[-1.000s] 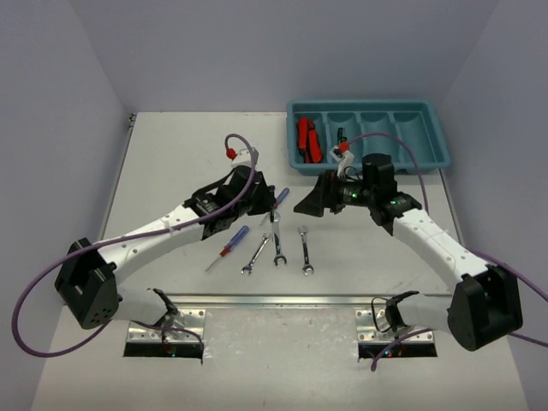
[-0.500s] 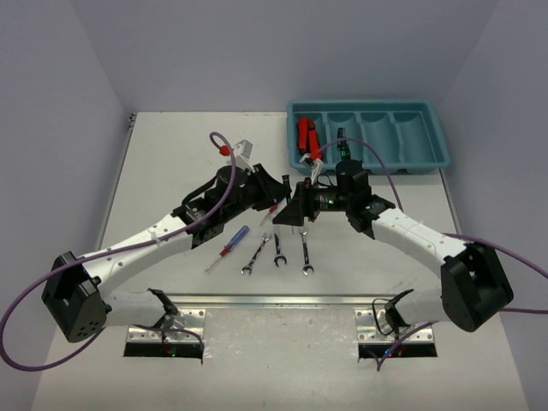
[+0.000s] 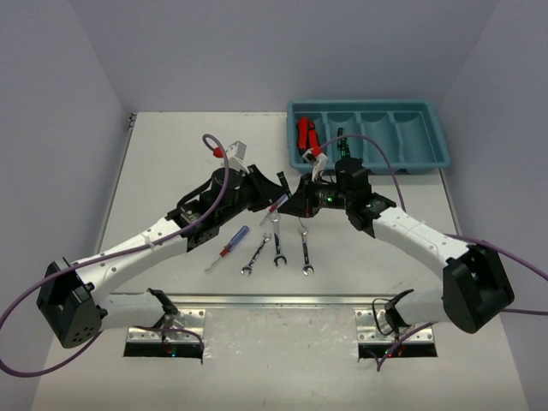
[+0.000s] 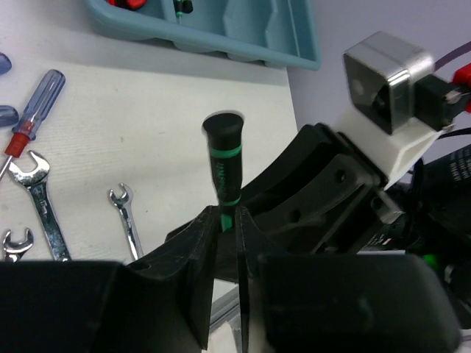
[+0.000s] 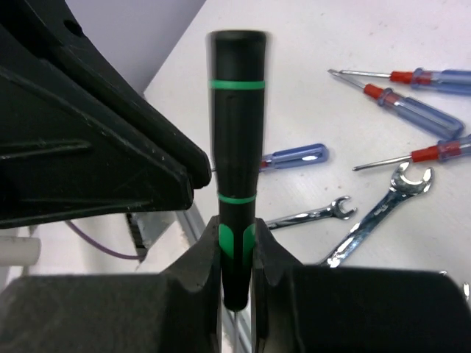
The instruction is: Sort the tools into containers
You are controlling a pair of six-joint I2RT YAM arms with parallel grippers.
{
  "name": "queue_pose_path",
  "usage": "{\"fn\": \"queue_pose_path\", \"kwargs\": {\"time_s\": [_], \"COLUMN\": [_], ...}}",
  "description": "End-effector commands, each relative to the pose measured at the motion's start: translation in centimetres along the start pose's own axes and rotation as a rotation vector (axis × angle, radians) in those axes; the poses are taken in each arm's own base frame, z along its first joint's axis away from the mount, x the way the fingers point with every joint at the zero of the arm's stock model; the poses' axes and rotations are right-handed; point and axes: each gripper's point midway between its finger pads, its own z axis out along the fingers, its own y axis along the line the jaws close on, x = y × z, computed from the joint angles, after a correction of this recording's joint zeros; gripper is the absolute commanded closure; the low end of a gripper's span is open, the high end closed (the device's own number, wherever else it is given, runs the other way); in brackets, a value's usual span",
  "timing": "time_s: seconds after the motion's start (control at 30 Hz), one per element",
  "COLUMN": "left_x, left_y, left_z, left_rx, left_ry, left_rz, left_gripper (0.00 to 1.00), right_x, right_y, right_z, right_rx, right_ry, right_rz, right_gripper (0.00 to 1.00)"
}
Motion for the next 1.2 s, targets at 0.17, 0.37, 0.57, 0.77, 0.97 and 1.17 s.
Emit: {"fn": "queue_pose_path", "kwargs": {"time_s": [0.17,0.37,0.57,0.77,0.97,1.17], "left_x": [-2.0,-7.8,-6.9,-5.7,-5.0,-3.9], "left_y": [2.6,3.9,9.0,11.4,13.3,14.1], "left_z": [-0.7,-5.4,-8.9,-10.0,-9.9,-8.9], "left_rx": [-0.143,-0.357,-0.588,-0.608,-0.664,-0.68], "left_ry": [-0.083,-0.252,-0.167,-0.137,-0.134,-0.086], "left_rz": [0.105,0.244,0.41,0.492,0.502,0.51], "left_gripper": [0.0,0.0,0.0,0.0,0.0,0.0], "right_x": [-3.8,-6.0,-8.8,-14.2,-17.4,-19.2], "right_y": [-2.4,-14.2,-25.3,-32.1,-34.6,-29.5], "right_z": [0.0,-4.8,-10.3,-9.6,-8.6,-9.8], "right_rx": [0.162,0.598,1.044,1.114,1.137,1.068], "right_ry": [-0.05,-0.014,0.078,0.114,0.12,0.041], "right_rz": [-0.009,0.086,0.038,0.017,-0.006,0.017], "right_gripper": [1.0,1.0,1.0,1.0,0.45,0.25]}}
